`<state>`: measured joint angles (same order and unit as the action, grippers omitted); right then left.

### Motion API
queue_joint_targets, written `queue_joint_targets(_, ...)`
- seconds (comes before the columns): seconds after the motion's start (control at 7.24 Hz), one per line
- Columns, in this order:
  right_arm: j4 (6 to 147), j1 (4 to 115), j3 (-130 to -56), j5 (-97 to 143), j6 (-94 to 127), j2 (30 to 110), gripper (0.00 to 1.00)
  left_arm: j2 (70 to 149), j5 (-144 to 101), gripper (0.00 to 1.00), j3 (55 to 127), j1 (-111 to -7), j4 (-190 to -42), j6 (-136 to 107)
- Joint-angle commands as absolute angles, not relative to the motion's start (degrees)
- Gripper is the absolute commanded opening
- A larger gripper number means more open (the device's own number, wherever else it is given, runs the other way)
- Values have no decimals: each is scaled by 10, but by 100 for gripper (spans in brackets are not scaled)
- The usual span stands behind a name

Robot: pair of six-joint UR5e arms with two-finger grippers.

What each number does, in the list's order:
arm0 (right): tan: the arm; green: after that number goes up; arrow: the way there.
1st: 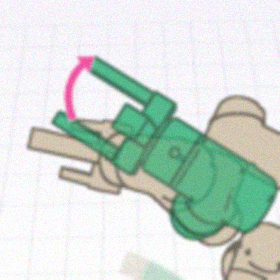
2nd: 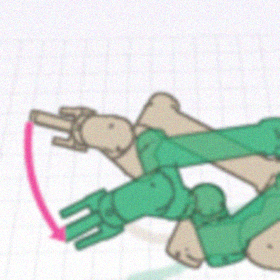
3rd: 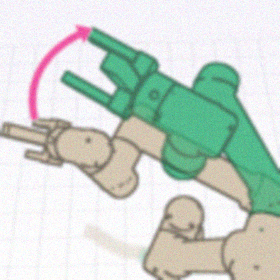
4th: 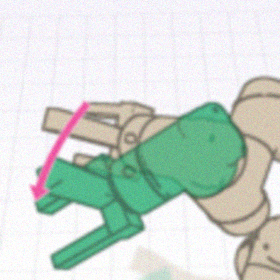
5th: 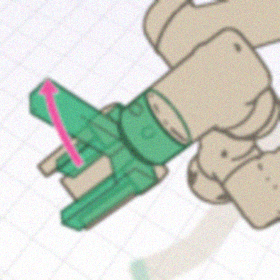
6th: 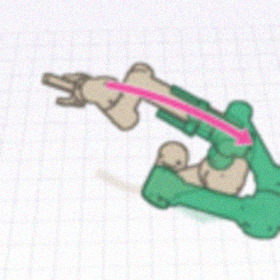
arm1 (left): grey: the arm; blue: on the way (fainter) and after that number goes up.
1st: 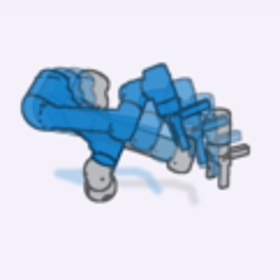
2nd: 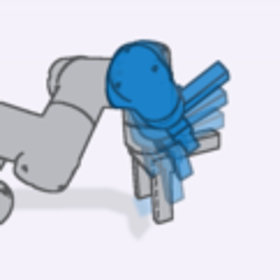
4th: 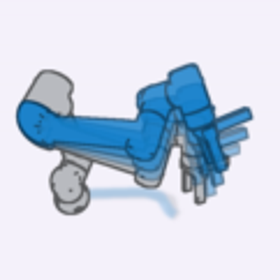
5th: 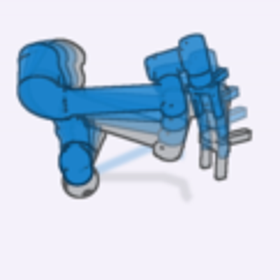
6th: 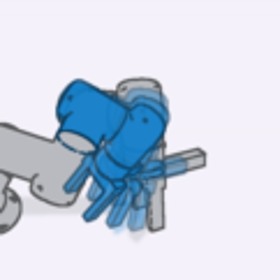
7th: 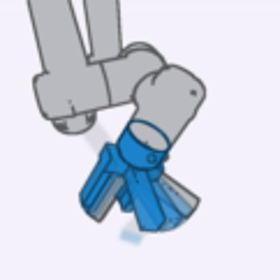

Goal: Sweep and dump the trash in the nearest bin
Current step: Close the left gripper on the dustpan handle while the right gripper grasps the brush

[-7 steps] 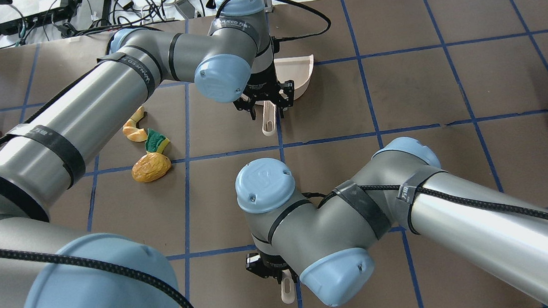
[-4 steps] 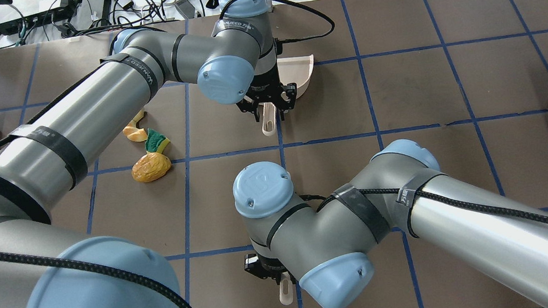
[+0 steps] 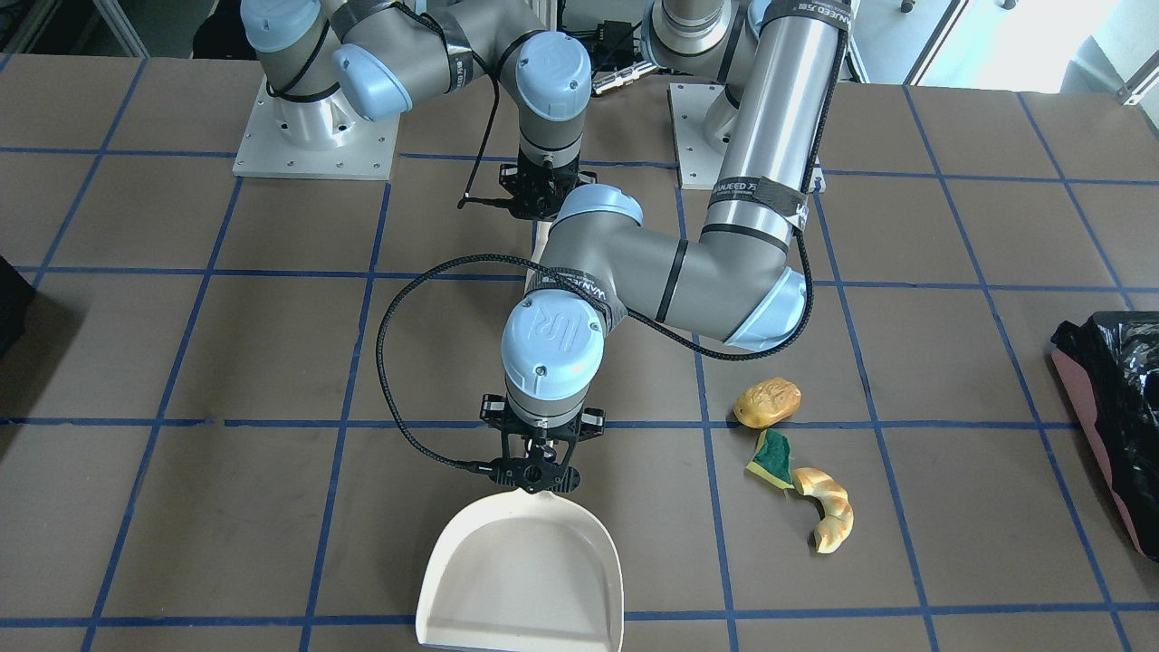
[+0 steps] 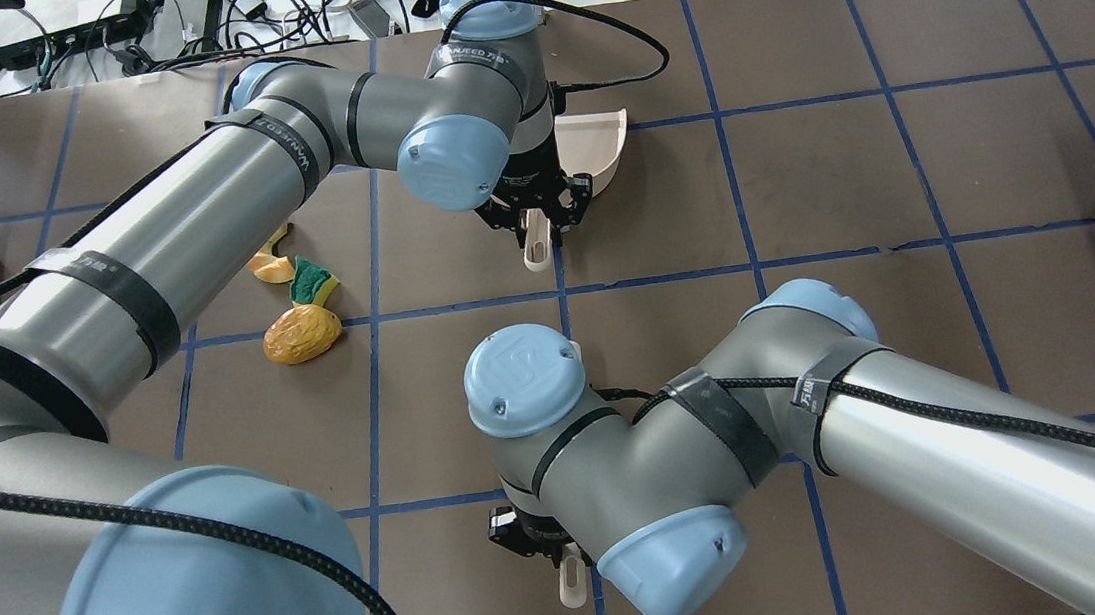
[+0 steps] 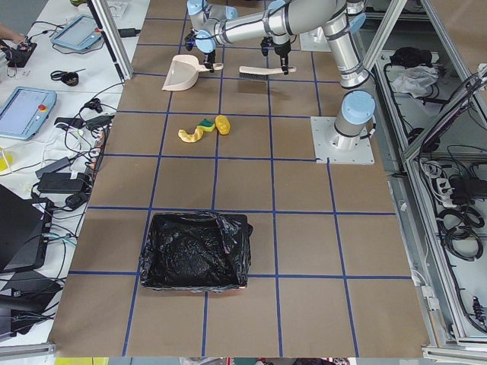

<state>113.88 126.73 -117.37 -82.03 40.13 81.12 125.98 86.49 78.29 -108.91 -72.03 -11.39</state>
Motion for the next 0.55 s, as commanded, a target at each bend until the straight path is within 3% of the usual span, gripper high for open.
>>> queue_joint_targets(0.0, 1139, 1267, -1173, -820, 403, 811, 0, 1246, 881, 0, 780, -1088, -726, -106)
queue_joint_targets(0.41, 1139, 1267, -1173, -813, 404, 811, 0, 1208, 882, 0, 771, -1052, -750, -99)
